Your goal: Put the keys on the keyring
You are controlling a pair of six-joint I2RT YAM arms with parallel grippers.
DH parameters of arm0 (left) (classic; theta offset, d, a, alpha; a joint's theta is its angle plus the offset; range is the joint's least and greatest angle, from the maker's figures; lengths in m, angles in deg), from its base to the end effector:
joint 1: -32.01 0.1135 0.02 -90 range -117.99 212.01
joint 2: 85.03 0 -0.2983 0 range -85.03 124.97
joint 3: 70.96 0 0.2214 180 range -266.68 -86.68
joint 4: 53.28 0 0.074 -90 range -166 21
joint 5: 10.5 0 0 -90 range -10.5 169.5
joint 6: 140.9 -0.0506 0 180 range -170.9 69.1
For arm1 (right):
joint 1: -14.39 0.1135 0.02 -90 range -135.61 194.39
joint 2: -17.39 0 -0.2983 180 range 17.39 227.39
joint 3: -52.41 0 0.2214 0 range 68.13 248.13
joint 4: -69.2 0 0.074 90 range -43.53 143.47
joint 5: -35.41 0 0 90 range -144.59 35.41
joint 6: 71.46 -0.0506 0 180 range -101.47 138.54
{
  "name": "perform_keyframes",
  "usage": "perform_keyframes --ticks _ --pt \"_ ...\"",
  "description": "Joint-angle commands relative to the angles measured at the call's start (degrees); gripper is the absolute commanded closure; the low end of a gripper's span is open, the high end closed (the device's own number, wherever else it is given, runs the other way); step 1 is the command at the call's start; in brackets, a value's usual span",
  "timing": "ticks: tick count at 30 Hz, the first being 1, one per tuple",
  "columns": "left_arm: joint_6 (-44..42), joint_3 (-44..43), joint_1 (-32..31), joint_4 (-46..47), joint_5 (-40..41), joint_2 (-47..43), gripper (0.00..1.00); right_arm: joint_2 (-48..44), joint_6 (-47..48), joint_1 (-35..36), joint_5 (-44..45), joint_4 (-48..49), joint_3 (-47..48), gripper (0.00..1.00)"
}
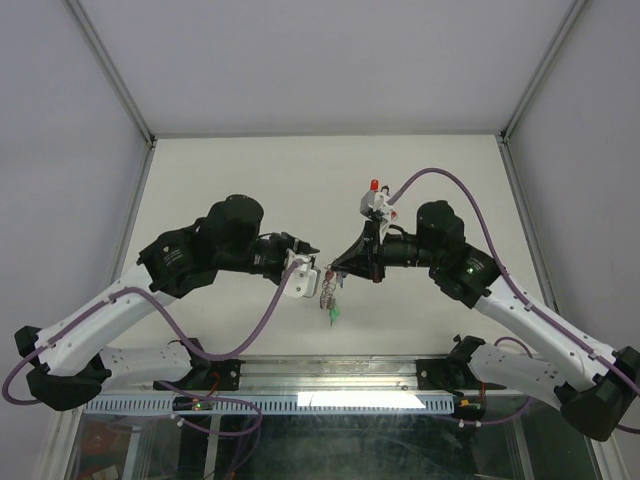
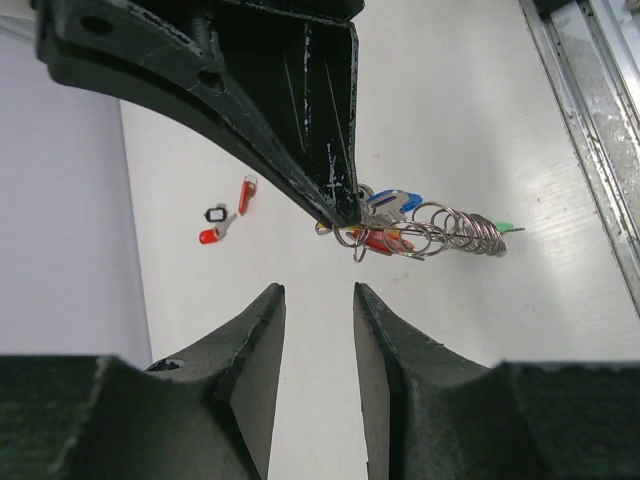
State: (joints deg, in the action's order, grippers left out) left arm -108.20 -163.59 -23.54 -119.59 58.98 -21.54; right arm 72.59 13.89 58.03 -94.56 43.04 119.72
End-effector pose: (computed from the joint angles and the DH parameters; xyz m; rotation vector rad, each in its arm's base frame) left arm 0.0855 -0.1560 0.4149 1.9324 1.0465 -0.3795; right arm 0.1047 0.1447 0.3775 -1.1179 1.5763 1.2105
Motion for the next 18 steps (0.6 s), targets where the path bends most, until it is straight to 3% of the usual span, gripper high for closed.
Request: perform_keyframes --ticks 1,18 --pt "4.32 4.09 -0.53 9.97 -4.42 -4.23 0.67 -3.46 1.52 0.04 -1.44 8.62 -1.10 1.00" --pt "8.85 10.80 -0.46 18.33 -7.37 -5.79 0.72 -8.54 -1.93 0.04 -2.93 23.81 -7.48 1.00"
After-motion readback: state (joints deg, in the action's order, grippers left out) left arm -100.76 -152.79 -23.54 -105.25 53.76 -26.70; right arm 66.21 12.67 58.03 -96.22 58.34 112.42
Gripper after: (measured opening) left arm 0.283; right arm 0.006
